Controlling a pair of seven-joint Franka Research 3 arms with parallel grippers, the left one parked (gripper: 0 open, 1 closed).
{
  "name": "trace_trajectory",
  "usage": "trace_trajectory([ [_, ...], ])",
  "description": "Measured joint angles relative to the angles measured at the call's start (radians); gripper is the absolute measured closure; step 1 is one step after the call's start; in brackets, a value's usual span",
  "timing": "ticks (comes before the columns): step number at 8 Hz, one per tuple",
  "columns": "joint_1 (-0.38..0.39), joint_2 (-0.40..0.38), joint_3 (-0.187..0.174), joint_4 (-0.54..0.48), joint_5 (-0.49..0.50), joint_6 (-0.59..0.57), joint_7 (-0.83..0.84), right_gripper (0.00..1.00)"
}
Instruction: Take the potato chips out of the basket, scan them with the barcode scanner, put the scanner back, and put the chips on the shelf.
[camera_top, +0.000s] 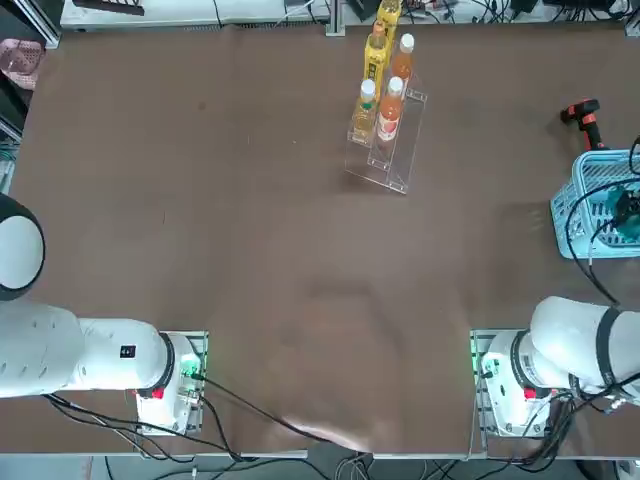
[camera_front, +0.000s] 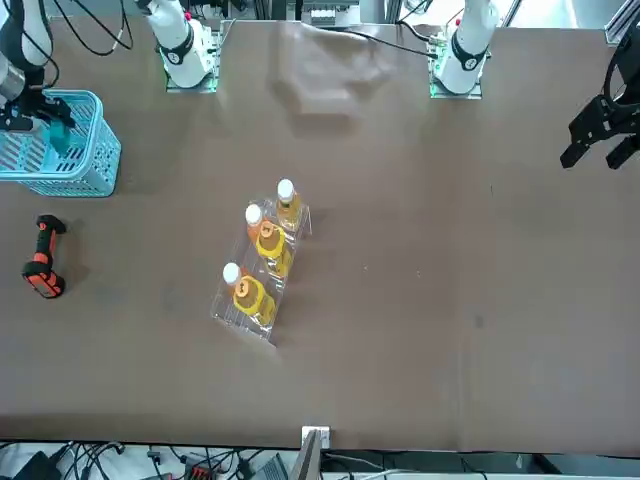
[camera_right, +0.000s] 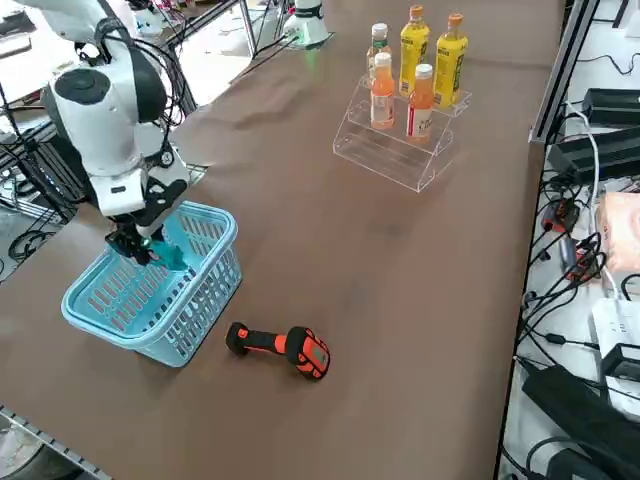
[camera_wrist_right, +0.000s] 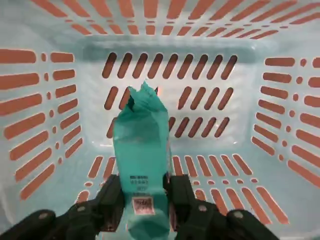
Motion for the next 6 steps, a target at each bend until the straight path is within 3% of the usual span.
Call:
trace_trajectory([
  [2,0.047,-0.039,0.005,0.067,-0.001,-0.121,-0.011,0.52],
  [4,0.159,-0.059,0.015,0.177,0.0,-0.275,0.011,0.52],
  [6,0.271,-0.071,0.09,0.293,0.004,-0.41,0.124,0.52],
])
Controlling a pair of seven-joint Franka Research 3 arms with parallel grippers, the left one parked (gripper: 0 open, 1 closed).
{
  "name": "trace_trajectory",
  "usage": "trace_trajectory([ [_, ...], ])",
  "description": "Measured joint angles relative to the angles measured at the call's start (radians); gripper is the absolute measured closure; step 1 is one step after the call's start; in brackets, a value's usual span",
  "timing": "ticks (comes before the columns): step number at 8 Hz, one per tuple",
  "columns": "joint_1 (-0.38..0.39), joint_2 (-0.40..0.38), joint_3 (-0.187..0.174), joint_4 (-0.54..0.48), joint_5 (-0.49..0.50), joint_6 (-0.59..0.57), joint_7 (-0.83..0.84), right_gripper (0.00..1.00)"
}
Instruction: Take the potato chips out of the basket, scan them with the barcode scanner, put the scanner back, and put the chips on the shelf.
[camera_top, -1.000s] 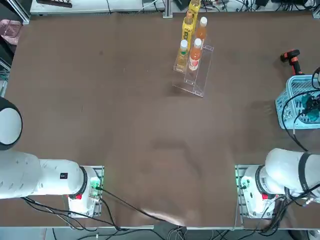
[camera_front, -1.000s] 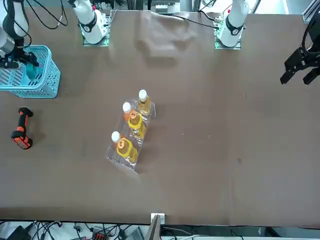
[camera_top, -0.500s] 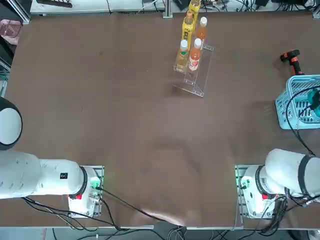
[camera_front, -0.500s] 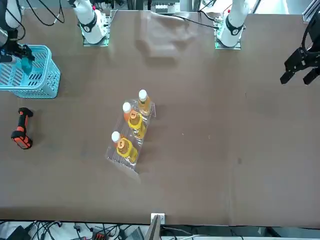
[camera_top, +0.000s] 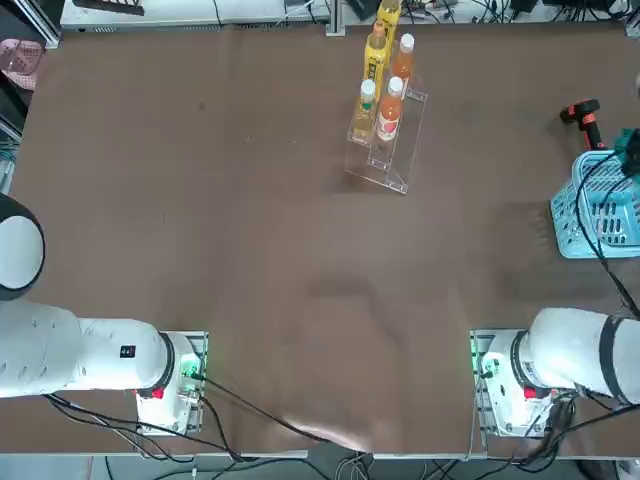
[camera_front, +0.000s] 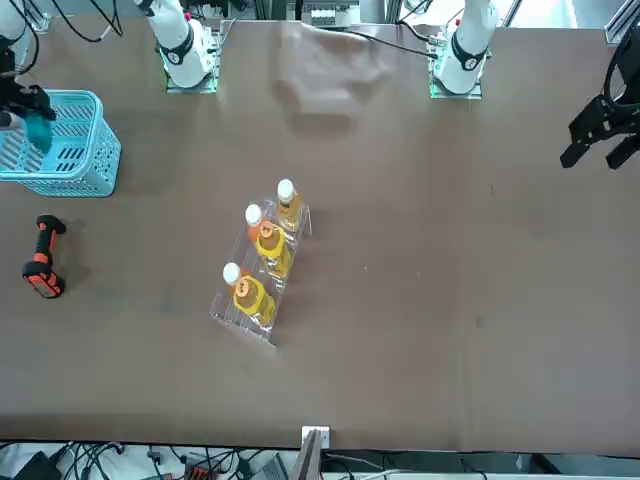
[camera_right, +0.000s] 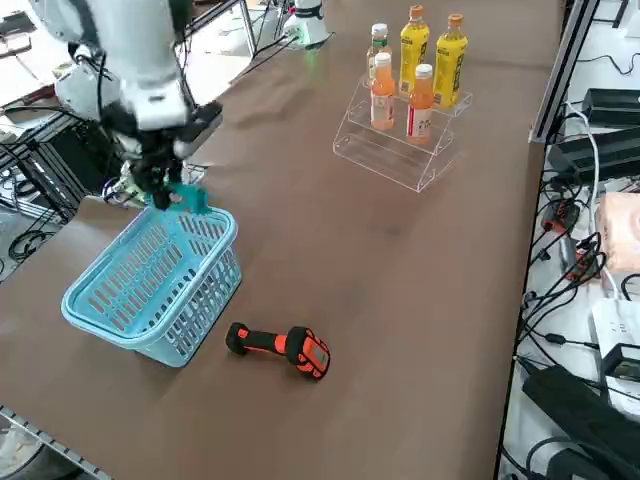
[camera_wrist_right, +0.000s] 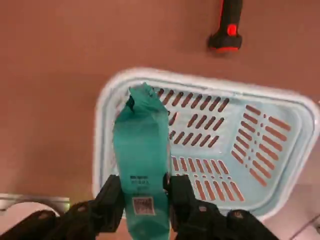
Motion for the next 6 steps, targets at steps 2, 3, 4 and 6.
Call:
trace_trajectory([
  [2,0.107,0.001,0.082,0.028,0.085,-0.031,0.176,0.52],
  [3,0.172,0.01,0.091,0.024,0.152,-0.017,0.253,0.51],
  [4,0.238,0.027,0.092,0.011,0.179,0.026,0.335,0.51],
  [6,0.346,0.087,0.093,-0.044,0.187,0.184,0.492,0.5],
])
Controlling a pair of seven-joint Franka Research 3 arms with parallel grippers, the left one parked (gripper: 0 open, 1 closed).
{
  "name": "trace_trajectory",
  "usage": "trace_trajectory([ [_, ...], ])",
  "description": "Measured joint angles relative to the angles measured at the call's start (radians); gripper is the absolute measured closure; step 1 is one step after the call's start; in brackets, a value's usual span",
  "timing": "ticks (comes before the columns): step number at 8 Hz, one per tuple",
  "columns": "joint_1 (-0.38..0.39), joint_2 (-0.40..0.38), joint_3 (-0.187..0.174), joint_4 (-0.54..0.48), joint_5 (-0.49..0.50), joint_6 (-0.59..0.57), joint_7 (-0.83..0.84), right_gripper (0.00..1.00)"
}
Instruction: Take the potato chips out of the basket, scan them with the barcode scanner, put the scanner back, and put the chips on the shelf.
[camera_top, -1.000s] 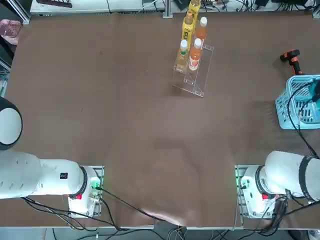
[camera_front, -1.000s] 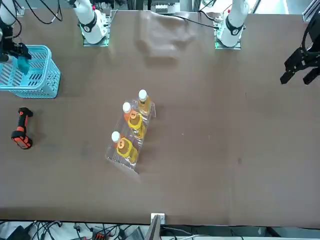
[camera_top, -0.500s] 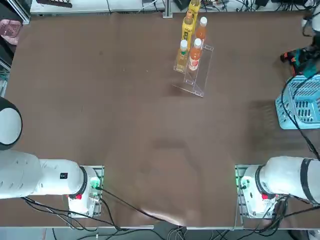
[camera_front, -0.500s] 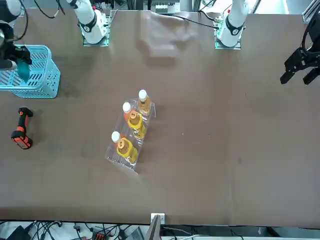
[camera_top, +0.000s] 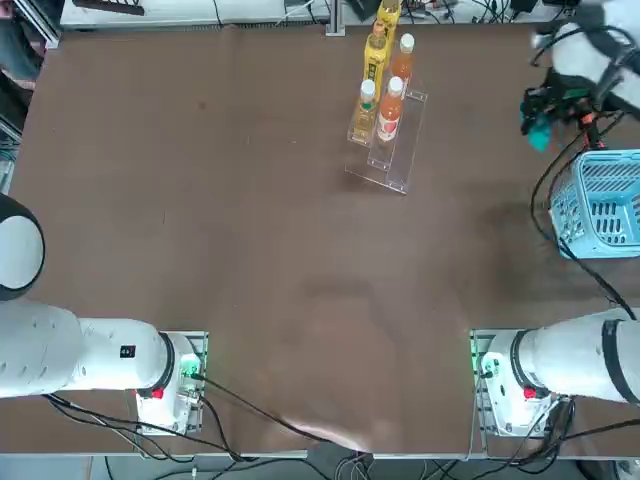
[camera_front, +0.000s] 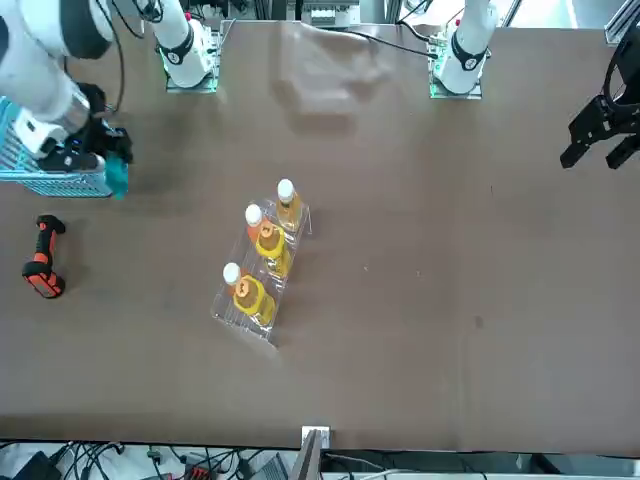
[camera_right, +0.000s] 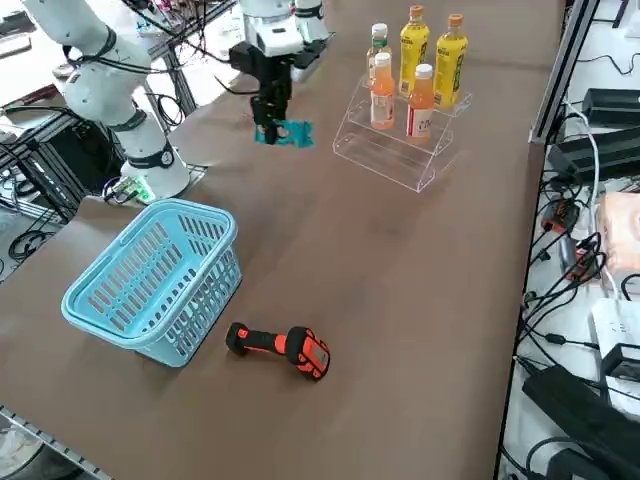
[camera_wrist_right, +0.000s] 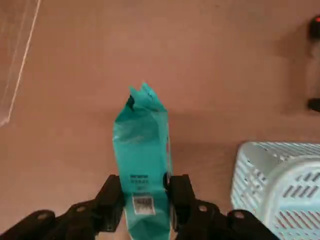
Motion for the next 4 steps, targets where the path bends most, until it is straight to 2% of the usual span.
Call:
trace_trajectory([
  [4,0.074,0.139,-0.002,-0.161,0.001,0.358,0.188,0.5],
])
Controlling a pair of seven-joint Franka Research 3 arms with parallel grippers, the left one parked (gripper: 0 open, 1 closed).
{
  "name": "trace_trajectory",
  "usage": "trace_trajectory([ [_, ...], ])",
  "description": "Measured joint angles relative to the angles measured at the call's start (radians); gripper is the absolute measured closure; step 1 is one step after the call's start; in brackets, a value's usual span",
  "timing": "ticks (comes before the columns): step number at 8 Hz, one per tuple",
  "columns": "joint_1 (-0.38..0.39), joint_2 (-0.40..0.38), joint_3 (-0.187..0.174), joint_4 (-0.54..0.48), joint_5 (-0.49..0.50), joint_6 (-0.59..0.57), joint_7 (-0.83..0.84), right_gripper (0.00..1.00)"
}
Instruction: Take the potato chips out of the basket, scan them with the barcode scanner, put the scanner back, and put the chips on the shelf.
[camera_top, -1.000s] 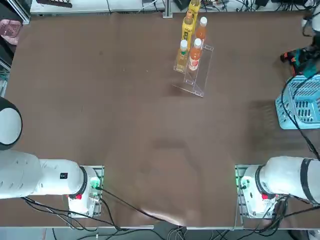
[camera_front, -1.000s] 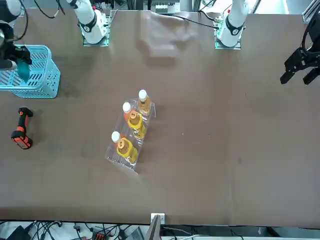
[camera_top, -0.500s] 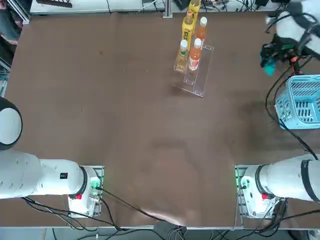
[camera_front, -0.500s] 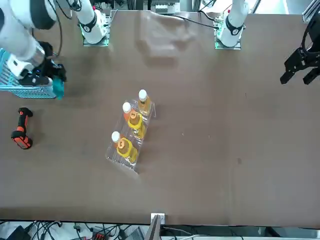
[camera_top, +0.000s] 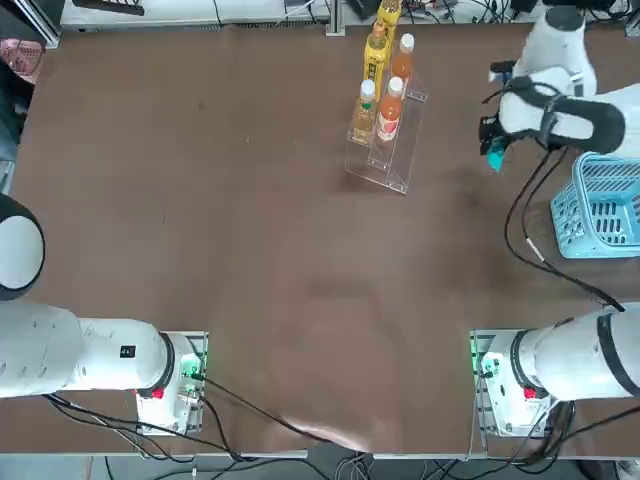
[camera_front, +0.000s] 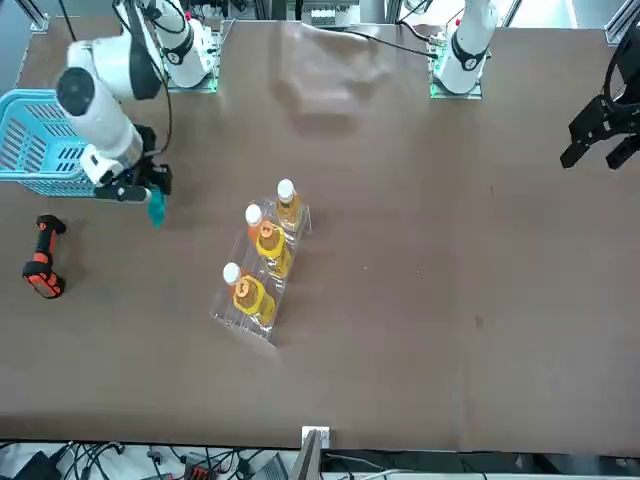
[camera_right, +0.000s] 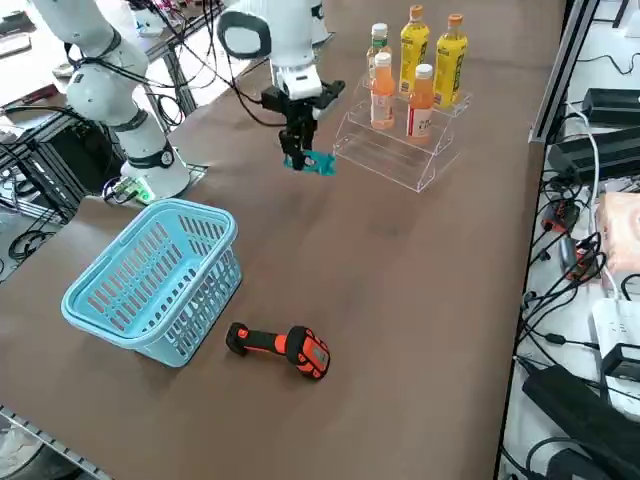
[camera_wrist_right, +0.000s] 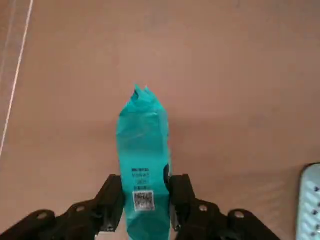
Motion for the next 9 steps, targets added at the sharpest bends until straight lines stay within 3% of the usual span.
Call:
trace_trajectory([
  [5,0.009,0.151,-0.011,-0.126,0.0,0.355,0.027,0.5],
  [9,0.004,0.21,-0.021,-0.134,0.0,0.427,0.029,0.45],
])
